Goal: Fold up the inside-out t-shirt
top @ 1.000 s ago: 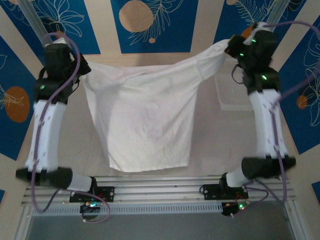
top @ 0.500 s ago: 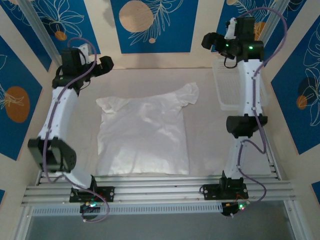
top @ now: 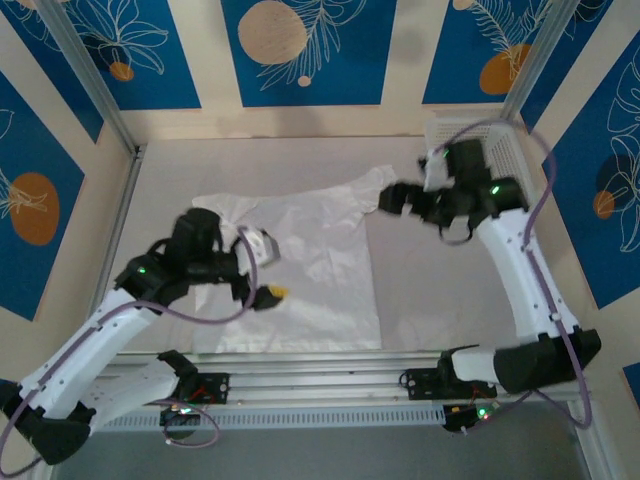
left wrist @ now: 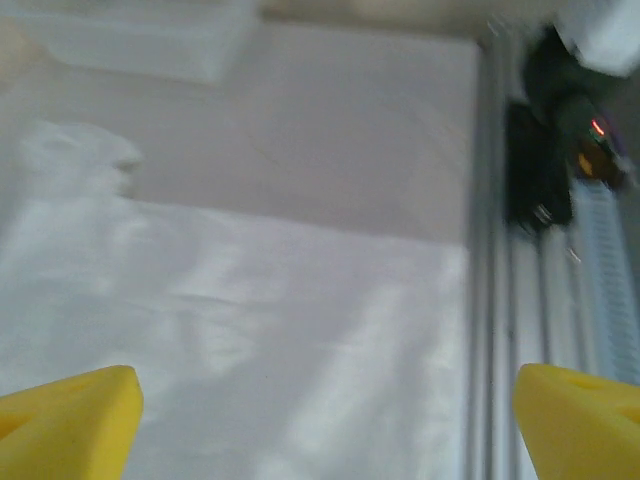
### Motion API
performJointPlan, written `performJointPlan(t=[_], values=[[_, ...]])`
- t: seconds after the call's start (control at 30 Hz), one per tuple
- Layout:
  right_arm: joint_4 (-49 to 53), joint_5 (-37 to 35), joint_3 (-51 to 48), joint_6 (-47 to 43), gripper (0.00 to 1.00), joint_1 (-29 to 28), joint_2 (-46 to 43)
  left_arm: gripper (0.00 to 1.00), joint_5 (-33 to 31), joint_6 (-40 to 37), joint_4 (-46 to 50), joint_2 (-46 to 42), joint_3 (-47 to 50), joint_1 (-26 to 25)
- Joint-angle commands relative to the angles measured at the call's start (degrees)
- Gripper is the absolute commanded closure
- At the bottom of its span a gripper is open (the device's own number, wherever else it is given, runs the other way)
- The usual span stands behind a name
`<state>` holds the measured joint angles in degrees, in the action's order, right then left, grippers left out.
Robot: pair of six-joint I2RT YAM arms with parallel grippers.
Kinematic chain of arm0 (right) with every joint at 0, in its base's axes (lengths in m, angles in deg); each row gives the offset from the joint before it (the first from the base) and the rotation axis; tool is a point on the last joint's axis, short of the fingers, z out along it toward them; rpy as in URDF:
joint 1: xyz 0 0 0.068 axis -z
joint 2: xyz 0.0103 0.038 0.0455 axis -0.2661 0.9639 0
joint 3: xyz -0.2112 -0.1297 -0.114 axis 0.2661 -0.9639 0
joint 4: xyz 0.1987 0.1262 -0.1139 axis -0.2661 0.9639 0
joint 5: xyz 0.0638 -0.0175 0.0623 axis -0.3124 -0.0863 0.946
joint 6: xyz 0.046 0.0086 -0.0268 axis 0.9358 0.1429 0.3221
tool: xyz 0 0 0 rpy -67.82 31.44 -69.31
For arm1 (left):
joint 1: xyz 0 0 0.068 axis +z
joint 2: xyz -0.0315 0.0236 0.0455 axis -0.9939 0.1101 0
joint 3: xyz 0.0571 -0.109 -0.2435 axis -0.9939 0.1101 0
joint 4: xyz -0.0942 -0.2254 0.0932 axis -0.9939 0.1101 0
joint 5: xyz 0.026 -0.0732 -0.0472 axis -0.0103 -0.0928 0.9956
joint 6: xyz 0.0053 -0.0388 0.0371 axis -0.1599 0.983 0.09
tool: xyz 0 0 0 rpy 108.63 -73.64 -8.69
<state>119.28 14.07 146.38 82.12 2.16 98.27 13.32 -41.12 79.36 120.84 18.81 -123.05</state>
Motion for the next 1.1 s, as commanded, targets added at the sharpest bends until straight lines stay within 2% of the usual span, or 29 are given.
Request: performJointPlan(t=[0.0, 0.1, 0.17, 0.3, 0.43, 0.53, 0.63, 0.73, 0.87, 0.97, 1.07], values=[[-5.76, -4.13, -16.03, 13.83, 0.05, -7.59, -5.13, 0.05, -6.79, -3.04, 1.79, 1.84, 2.93, -8.76], [-7.83, -5.22, -28.12, 19.90, 0.12, -15.09, -7.96, 0.05, -10.17, -4.92, -0.86, 4.36, 6.24, -16.04], [-8.94, -5.72, -32.73, 22.51, 0.13, -21.41, -8.23, 0.05, -10.64, -8.00, -1.54, 5.69, 8.56, -19.05], [-11.25, -7.47, -35.76, 28.59, 0.15, -31.98, -4.79, 0.04, -11.32, -9.86, -2.87, 6.29, 10.94, -19.70], [-14.23, -9.03, -35.72, 32.78, 0.30, -41.16, 2.05, 0.04, -11.66, -9.80, -3.15, 5.45, 10.68, -19.69], [-17.44, -11.06, -35.03, 31.49, 0.31, -46.37, 6.46, 0.04, -11.58, -9.78, -3.24, 4.80, 11.10, -19.69], [-18.58, -13.11, -32.91, 25.02, 0.30, -49.82, 10.34, 0.04, -11.37, -9.78, -3.17, 4.13, 11.72, -19.69], [-17.31, -19.20, -29.96, 16.54, 0.24, -54.43, 13.25, 0.03, -11.97, -9.87, -3.28, 2.58, 12.64, -19.69], [-14.67, -25.34, -27.94, 12.42, 0.21, -55.46, 17.96, 0.03, -12.86, -9.63, -3.67, 0.23, 14.06, -19.71], [-15.25, -27.87, -27.42, 11.25, 0.24, -55.54, 20.42, 0.03, -13.03, -8.93, -3.74, -0.78, 14.68, -19.73], [-17.12, -26.76, -28.15, 11.10, 0.33, -55.57, 22.21, 0.02, -13.67, -8.56, -3.85, -1.52, 15.23, -19.69]])
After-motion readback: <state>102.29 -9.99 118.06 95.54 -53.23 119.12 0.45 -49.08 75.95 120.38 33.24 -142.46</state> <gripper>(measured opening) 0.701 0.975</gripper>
